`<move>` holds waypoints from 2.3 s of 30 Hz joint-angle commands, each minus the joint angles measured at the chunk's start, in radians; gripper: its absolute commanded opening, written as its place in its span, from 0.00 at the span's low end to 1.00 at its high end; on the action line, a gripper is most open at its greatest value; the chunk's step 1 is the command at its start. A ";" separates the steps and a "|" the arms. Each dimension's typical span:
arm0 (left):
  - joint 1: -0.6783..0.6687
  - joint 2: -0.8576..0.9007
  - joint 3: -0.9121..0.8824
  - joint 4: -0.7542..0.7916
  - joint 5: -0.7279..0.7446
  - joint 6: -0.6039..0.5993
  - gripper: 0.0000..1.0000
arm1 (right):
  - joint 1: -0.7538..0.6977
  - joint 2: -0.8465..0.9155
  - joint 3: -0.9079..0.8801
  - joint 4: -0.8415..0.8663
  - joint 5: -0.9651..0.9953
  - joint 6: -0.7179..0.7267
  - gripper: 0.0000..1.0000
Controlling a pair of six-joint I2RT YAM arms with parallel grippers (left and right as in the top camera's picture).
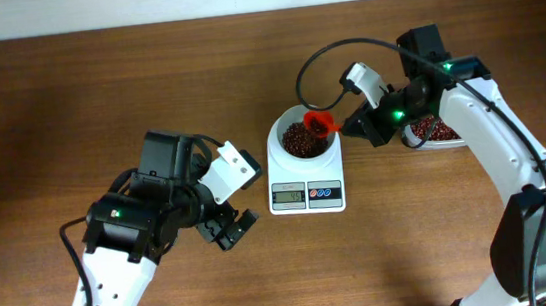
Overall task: Scoop and weigh 50g on scale
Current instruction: 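Carry the refilled scoop over the bowl and tilt to pour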
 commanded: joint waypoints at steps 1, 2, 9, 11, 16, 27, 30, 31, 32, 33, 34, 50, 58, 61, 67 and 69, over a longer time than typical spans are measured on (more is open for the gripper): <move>0.005 -0.001 0.018 0.002 0.014 0.019 0.99 | 0.028 -0.030 0.019 0.007 0.079 -0.032 0.04; 0.005 -0.001 0.018 0.002 0.014 0.019 0.99 | 0.038 -0.037 0.020 0.008 0.105 -0.032 0.04; 0.005 -0.001 0.018 0.002 0.014 0.019 0.99 | 0.092 -0.043 0.034 0.017 0.175 -0.047 0.04; 0.005 -0.001 0.018 0.002 0.014 0.019 0.99 | 0.106 -0.048 0.047 0.018 0.177 -0.047 0.04; 0.005 -0.001 0.018 0.002 0.014 0.019 0.99 | 0.106 -0.048 0.051 0.047 0.195 -0.046 0.04; 0.005 -0.001 0.018 0.002 0.014 0.019 0.99 | 0.150 -0.048 0.051 0.024 0.158 -0.047 0.04; 0.005 -0.001 0.018 0.002 0.014 0.019 0.99 | 0.142 -0.048 0.051 0.074 0.306 -0.046 0.04; 0.005 -0.001 0.018 0.002 0.014 0.019 0.99 | 0.138 -0.048 0.054 0.071 0.279 -0.045 0.04; 0.005 -0.001 0.018 0.002 0.014 0.019 0.99 | 0.140 -0.048 0.054 0.056 0.203 -0.045 0.04; 0.005 -0.001 0.018 0.002 0.014 0.019 0.99 | 0.145 -0.048 0.054 0.043 0.141 -0.046 0.04; 0.005 -0.001 0.018 0.002 0.014 0.019 0.99 | 0.148 -0.048 0.054 0.045 0.159 -0.047 0.04; 0.005 -0.001 0.018 0.002 0.014 0.019 0.99 | 0.138 -0.048 0.056 0.061 0.154 -0.035 0.04; 0.005 -0.001 0.018 0.002 0.014 0.019 0.99 | 0.138 -0.056 0.070 0.061 0.182 -0.042 0.04; 0.005 -0.001 0.018 0.002 0.014 0.019 0.99 | 0.138 -0.021 0.064 0.061 0.228 -0.043 0.04; 0.005 -0.001 0.018 0.002 0.014 0.019 0.99 | 0.140 -0.004 0.064 0.065 0.280 -0.073 0.04; 0.005 -0.001 0.018 0.002 0.014 0.019 0.99 | 0.140 0.003 0.064 0.066 0.279 -0.073 0.04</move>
